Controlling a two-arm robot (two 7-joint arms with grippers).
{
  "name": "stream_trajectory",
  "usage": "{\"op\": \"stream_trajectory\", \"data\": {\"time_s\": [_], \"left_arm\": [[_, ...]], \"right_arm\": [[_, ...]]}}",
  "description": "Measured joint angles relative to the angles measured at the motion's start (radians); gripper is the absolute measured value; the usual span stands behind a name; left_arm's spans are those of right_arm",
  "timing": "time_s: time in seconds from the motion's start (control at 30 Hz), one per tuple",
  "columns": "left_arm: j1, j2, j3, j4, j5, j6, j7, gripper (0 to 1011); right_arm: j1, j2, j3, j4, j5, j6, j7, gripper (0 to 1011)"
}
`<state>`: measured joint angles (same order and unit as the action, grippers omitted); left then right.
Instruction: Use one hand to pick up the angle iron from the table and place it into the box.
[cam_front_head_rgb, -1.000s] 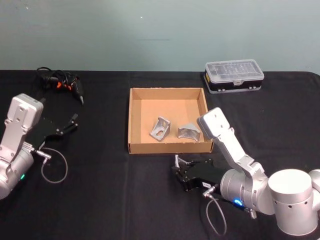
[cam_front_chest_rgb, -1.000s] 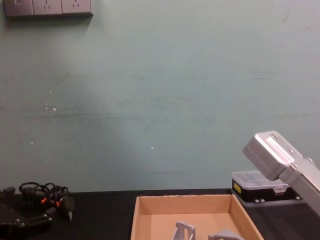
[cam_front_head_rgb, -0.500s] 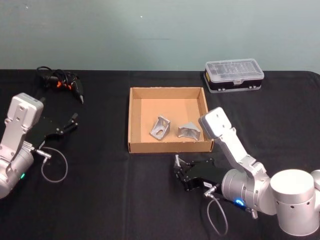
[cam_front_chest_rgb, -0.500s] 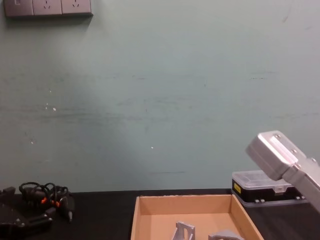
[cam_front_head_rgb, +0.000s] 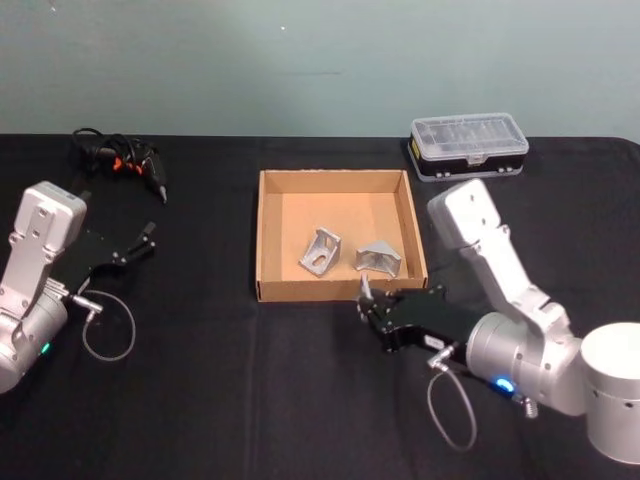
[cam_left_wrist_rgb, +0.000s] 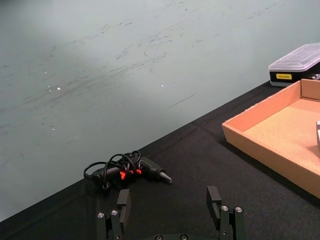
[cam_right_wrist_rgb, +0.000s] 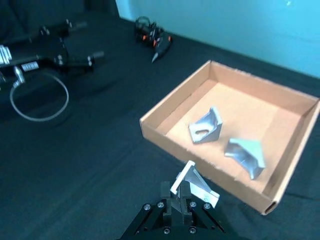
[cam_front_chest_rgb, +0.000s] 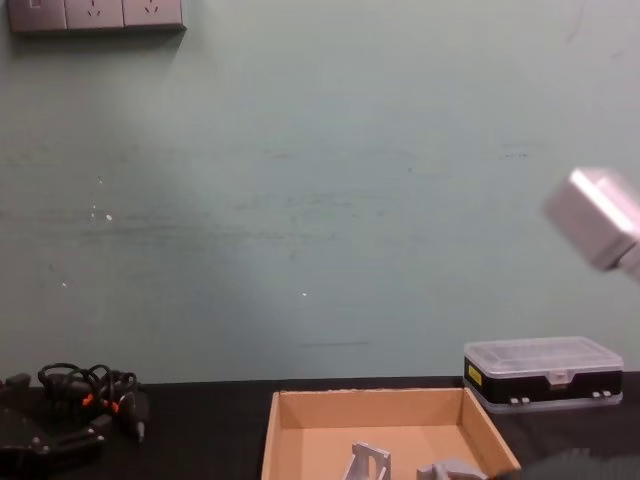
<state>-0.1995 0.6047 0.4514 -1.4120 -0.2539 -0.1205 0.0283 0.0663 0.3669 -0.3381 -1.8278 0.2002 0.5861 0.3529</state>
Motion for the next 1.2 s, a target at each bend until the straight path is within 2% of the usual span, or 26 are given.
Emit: {"op": "stream_trajectory", "data": {"time_s": [0.27, 0.4, 0.53, 0.73, 0.8, 0.93, 1.03, 1.2], "left_arm": [[0.000, 0.000, 0.000, 0.000, 0.000, 0.000, 0.000, 1000], [0.000, 0.000, 0.000, 0.000, 0.000, 0.000, 0.000, 1000], [0.000, 0.000, 0.000, 0.000, 0.000, 0.000, 0.000, 1000], [0.000, 0.000, 0.000, 0.000, 0.000, 0.000, 0.000, 1000], [0.000, 0.000, 0.000, 0.000, 0.000, 0.000, 0.000, 1000], [0.000, 0.000, 0.000, 0.000, 0.000, 0.000, 0.000, 1000], [0.000, 0.000, 0.000, 0.000, 0.000, 0.000, 0.000, 1000], [0.000, 0.000, 0.000, 0.000, 0.000, 0.000, 0.000, 1000]], "right_arm": [[-0.004, 0.022, 0.047, -0.060, 0.029, -0.033, -0.014, 118], [0.020, 0.029, 0.065, -0.063, 0.037, -0.053, -0.022, 118], [0.062, 0.031, 0.069, -0.035, 0.038, -0.074, -0.026, 118], [0.146, 0.016, 0.049, 0.058, 0.037, -0.108, -0.026, 118], [0.191, 0.000, 0.033, 0.122, 0.035, -0.126, -0.025, 118], [0.234, -0.019, 0.018, 0.189, 0.031, -0.142, -0.024, 118], [0.291, -0.045, -0.006, 0.277, 0.025, -0.157, -0.020, 118], [0.351, -0.074, -0.029, 0.375, 0.014, -0.167, -0.017, 118]]}}
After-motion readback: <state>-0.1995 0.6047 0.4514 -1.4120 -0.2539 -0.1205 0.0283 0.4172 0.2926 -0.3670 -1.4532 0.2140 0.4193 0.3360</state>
